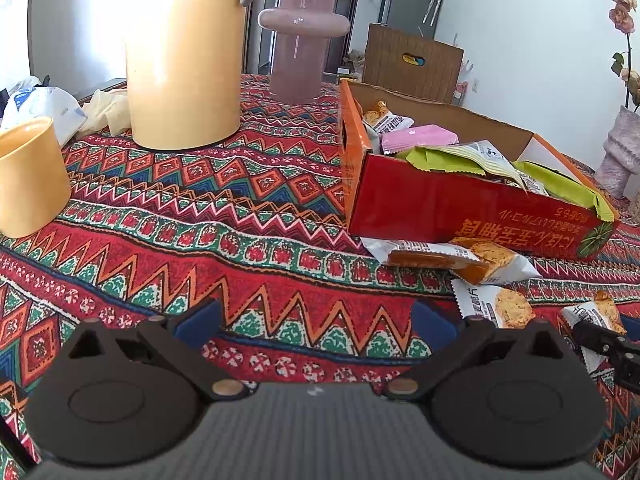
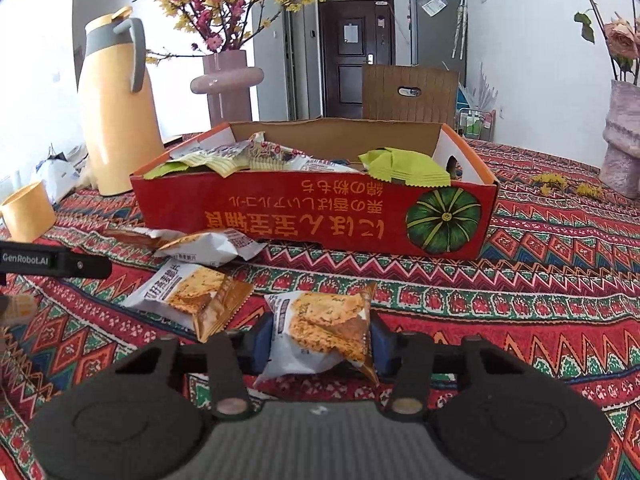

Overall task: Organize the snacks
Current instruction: 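Grasp a white oat crisp packet with the right tool, then grasp another oat crisp packet with the left tool while the right tool holds its packet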

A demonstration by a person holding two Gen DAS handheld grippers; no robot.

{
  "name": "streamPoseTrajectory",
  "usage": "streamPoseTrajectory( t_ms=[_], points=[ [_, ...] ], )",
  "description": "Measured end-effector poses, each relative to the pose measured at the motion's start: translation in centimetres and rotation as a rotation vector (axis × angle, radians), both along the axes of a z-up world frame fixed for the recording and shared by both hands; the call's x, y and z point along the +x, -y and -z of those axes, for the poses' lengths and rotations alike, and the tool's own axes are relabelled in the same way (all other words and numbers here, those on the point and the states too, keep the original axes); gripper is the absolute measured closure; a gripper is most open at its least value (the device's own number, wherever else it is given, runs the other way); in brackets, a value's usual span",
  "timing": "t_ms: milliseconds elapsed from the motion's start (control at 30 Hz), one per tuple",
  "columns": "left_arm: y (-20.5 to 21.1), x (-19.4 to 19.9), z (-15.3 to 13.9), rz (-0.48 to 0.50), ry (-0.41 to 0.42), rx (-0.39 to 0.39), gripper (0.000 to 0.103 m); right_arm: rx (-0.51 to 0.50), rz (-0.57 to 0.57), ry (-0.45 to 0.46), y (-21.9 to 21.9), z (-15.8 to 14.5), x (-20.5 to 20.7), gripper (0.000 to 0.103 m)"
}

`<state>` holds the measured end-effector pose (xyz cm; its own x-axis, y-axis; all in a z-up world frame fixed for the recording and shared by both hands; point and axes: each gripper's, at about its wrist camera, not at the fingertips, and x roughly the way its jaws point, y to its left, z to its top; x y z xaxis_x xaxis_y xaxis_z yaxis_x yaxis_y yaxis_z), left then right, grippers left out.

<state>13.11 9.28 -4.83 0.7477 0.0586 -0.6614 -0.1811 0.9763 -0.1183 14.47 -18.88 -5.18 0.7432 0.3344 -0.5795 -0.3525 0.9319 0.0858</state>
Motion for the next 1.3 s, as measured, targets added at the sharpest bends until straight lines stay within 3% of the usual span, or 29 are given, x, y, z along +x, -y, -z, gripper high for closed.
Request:
streamPoseTrajectory(
  t_ms=[133, 500, 600, 833, 1300],
  points=[
    [0.1, 0.1, 0.0, -0.003, -0.004, 0.008, 0.0, 0.053, 0.036, -0.003, 1.0, 0.1, 0.2, 0.055],
    [1.2, 0.2, -0.3, 0.002, -0.014, 0.075, 0.0, 0.078, 0.038, 0.008, 1.2, 0.2, -0.1, 0.055],
    [1.9, 0.1, -0.9, 0.032, -0.014, 0.06, 0.0, 0.088, 0.051, 0.007, 1.4, 0.2, -0.1, 0.054],
    [5.9, 0.6, -2.3, 0.128, 0.004, 0.091, 0.0, 0.111, 0.074, 0.008, 2.0, 0.2, -0.1, 0.054],
    [12.1, 3.7, -0.8, 0.171, -0.098, 0.136, 0.0, 0.161, 0.11, 0.002, 3.1, 0.3, 0.2, 0.054]
  ],
)
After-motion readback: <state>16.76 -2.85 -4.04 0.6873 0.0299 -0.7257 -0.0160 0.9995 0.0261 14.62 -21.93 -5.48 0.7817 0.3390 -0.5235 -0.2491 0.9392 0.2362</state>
